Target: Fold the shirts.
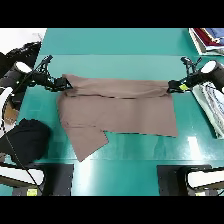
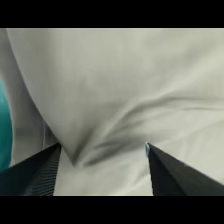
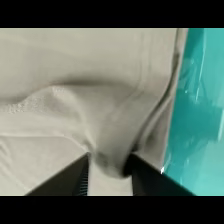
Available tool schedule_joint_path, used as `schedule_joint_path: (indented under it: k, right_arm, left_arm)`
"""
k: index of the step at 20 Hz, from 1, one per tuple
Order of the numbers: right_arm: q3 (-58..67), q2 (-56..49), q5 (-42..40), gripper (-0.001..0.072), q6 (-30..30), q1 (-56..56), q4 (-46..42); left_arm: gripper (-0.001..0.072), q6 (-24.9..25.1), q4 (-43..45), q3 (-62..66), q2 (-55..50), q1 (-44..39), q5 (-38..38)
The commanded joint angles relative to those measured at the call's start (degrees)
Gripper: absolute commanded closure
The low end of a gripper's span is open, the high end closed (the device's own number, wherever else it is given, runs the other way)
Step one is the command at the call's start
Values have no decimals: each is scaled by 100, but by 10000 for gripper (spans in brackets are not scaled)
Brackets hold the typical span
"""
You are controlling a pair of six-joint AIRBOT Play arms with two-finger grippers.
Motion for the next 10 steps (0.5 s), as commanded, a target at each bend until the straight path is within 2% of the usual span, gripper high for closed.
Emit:
schedule_joint_path:
  k: [1,4,6,8,10]
  right_arm:
    - [42,101,612,402,74,-109,-2]
    - [-374,758,776,402,13,-564,-4]
    - [-962,1432,791,403,13,-881,48]
    - [-1550,2048,787,395,13,-1078,48]
    - [-2024,2531,728,333,11,-1202,48]
  left_arm:
    - [89,-439,79,-48,170,129,-455]
    - [90,-669,557,-227,826,431,-1029]
    - [88,-813,979,-896,1565,498,-1130]
    - [89,-844,931,-1834,2315,470,-1281]
    - [88,-1143,883,-2848,2951,376,-1412]
